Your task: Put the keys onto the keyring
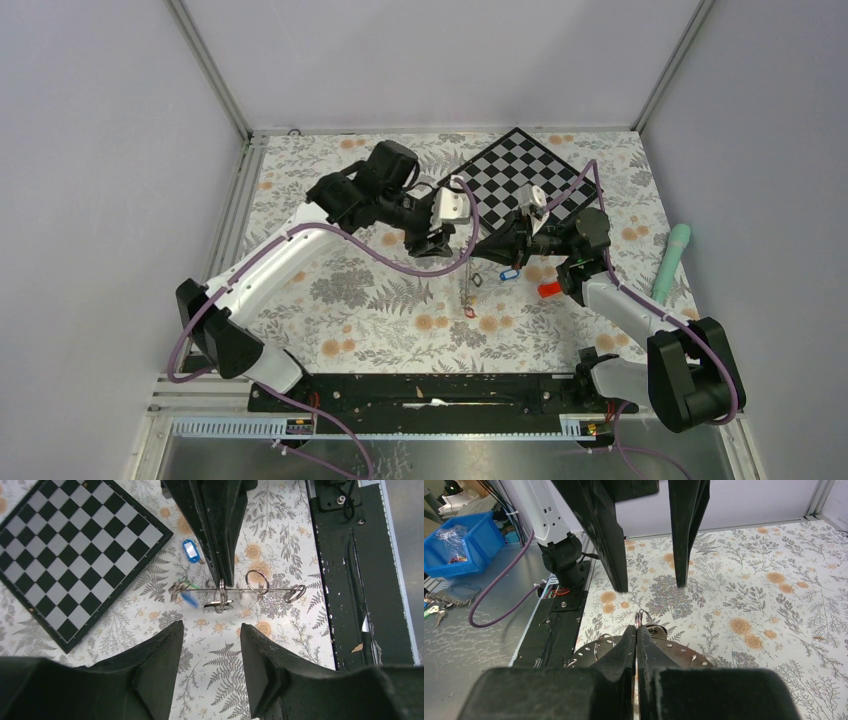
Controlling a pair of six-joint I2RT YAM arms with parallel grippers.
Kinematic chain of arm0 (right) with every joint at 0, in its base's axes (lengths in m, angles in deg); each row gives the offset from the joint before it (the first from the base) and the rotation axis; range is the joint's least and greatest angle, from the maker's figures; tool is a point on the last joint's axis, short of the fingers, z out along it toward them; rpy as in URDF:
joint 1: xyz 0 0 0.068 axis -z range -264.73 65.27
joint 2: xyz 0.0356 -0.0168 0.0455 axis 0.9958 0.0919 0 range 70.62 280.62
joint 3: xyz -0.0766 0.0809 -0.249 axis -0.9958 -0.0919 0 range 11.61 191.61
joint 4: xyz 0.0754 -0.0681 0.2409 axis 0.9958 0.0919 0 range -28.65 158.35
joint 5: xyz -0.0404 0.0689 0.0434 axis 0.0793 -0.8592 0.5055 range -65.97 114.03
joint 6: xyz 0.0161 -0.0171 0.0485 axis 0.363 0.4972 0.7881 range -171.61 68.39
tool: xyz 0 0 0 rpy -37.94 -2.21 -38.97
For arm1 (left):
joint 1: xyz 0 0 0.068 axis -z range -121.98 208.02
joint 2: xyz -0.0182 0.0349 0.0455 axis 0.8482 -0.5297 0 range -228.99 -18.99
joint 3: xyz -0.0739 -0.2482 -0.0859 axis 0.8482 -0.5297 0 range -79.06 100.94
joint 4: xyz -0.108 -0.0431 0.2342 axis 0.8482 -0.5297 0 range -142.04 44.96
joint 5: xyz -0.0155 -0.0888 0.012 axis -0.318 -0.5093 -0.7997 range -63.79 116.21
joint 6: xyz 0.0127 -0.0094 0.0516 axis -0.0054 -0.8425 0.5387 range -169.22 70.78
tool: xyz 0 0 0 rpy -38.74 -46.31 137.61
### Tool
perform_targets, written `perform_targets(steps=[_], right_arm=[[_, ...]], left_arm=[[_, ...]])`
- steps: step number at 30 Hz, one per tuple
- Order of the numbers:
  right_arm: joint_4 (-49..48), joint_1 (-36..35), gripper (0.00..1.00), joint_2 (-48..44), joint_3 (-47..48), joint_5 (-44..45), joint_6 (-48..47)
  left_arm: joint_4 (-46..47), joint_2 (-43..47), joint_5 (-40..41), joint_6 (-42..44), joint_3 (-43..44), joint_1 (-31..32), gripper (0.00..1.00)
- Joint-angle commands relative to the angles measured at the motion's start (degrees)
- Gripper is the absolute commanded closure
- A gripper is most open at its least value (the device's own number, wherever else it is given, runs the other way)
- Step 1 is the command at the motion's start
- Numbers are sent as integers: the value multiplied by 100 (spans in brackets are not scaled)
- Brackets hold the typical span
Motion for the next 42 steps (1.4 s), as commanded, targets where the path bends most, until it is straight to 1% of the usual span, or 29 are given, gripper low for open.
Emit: perform_targets(steps=[1, 5, 12, 22, 32, 37, 42], right_arm=[[-408, 42, 100, -172, 278, -46, 91], [-388, 51, 100, -155, 270, -28, 91], [-298, 60, 100, -132, 269, -2, 51], [-255, 58, 100, -143, 282, 34, 62], [-243, 69, 100, -146, 284, 51, 63], [-245, 76, 100, -142, 282, 51, 65], [-236, 77, 100, -144, 283, 51, 58]], left_arm=[[864, 332, -461, 238, -523, -5, 49], [1030, 400, -505, 394, -675, -2, 57], [1182, 375, -496, 467, -795, 36, 59], [1189, 289, -398, 542, -817, 184, 67], [1095, 266, -195, 689, -841, 285, 80], [1084, 278, -15, 741, -858, 287, 81], [1084, 278, 85, 730, -859, 287, 76]])
